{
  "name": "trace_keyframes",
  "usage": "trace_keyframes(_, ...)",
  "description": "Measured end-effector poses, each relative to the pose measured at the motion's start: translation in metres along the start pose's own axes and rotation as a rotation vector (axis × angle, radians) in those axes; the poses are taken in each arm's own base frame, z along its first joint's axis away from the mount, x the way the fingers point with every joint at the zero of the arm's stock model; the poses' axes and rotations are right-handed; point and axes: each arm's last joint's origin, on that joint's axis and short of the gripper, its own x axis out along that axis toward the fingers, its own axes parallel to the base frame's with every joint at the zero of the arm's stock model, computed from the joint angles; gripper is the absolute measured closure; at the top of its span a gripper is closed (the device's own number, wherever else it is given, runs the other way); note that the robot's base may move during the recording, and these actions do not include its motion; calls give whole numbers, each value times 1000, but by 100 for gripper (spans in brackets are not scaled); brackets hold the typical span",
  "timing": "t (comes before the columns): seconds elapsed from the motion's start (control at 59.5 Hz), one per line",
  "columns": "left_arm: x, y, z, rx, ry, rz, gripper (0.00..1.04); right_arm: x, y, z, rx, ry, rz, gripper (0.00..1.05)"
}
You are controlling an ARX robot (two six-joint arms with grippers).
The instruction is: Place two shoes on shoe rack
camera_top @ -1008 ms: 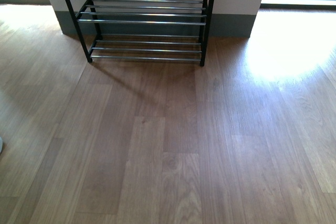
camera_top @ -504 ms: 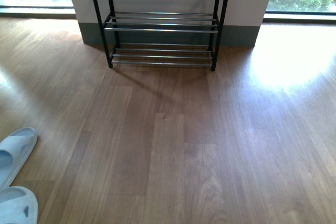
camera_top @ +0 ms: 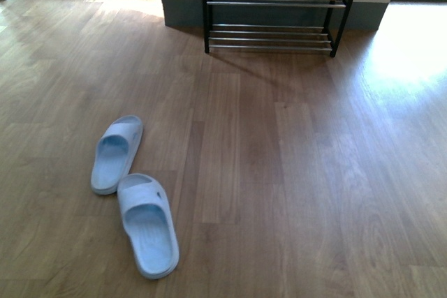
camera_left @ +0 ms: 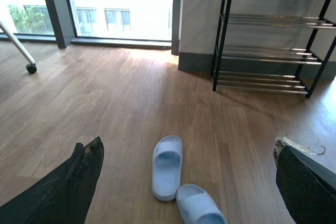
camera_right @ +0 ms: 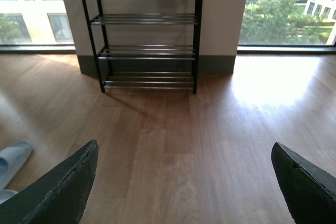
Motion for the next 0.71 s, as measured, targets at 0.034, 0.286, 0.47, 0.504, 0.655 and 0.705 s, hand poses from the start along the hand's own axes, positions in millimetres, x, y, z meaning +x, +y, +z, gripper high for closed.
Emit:
trace_keyframes(0.034, 0, 0, 0, 0, 0, -1, 9, 0, 0, 0, 0, 2, 2, 9)
trace_keyframes(0.286, 0, 0, 0, 0, 0, 2, 9, 0, 0, 0, 0, 2, 4, 9)
trace_keyframes(0.47, 0, 0, 0, 0, 0, -1, 9, 0, 0, 0, 0, 0, 0, 9)
trace_keyframes(0.504, 0, 0, 0, 0, 0, 1, 9, 0, 0, 0, 0, 0, 0, 9)
trace_keyframes(0.655, 0, 0, 0, 0, 0, 1, 9, 0, 0, 0, 0, 0, 1, 9)
trace_keyframes(0.705, 0, 0, 0, 0, 0, 2, 9, 0, 0, 0, 0, 1, 1, 9)
